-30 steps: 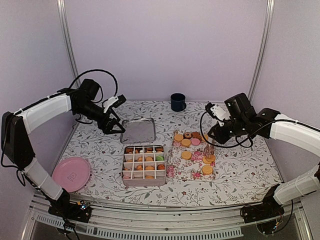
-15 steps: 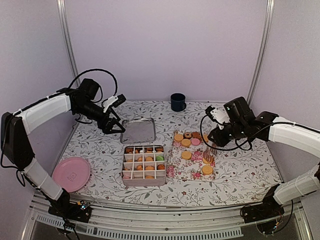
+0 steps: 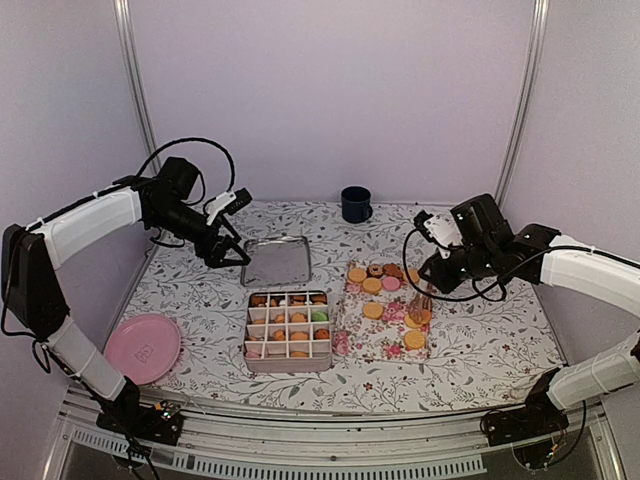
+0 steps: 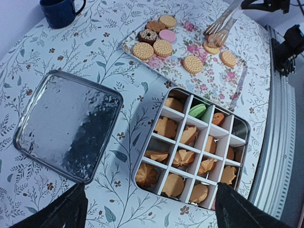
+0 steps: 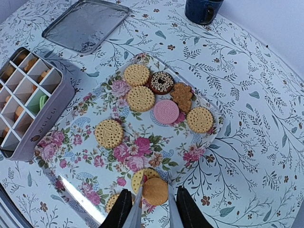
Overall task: Pack the cookies
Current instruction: Pick up the fake cookies from the plate, then place the fake cookies in the empty pocket of the box, then place the clamp on the plate.
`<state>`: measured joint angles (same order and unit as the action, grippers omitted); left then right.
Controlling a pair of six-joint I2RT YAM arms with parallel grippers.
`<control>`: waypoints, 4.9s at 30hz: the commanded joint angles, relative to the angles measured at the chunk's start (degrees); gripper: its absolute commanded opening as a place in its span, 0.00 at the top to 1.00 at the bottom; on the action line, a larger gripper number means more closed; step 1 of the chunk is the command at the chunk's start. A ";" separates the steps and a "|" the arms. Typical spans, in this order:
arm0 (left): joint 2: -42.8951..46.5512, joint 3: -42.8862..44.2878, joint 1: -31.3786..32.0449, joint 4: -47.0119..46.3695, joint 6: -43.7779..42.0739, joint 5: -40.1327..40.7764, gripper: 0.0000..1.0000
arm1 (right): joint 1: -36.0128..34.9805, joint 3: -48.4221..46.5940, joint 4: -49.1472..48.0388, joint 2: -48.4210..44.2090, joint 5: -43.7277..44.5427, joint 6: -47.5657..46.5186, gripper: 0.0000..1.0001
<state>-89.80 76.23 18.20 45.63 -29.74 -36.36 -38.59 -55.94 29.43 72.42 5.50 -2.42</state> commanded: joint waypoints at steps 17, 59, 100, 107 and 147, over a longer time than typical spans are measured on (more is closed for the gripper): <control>0.33 -1.11 -0.79 -1.05 1.04 -0.02 0.06 | -9.04 -13.97 0.00 0.76 -6.76 6.30 1.00; -0.37 -3.68 -3.95 -1.81 0.90 -0.71 0.05 | -24.25 -16.04 -10.45 13.54 -8.68 10.31 0.59; -0.29 -3.28 -3.96 -1.66 0.74 -0.56 0.06 | -22.66 -15.70 -9.57 14.58 -12.80 8.22 0.72; -0.46 -3.19 -3.91 -1.67 0.82 -0.89 0.06 | -22.58 -15.50 -9.48 13.24 -12.45 8.40 0.80; -34.46 9.43 -6.68 -23.91 20.23 18.29 0.09 | 18.79 6.27 -14.15 10.52 -27.73 44.54 0.42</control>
<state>-122.21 84.01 11.07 24.05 -8.78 -20.49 -20.03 -49.63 15.40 81.54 -21.02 38.37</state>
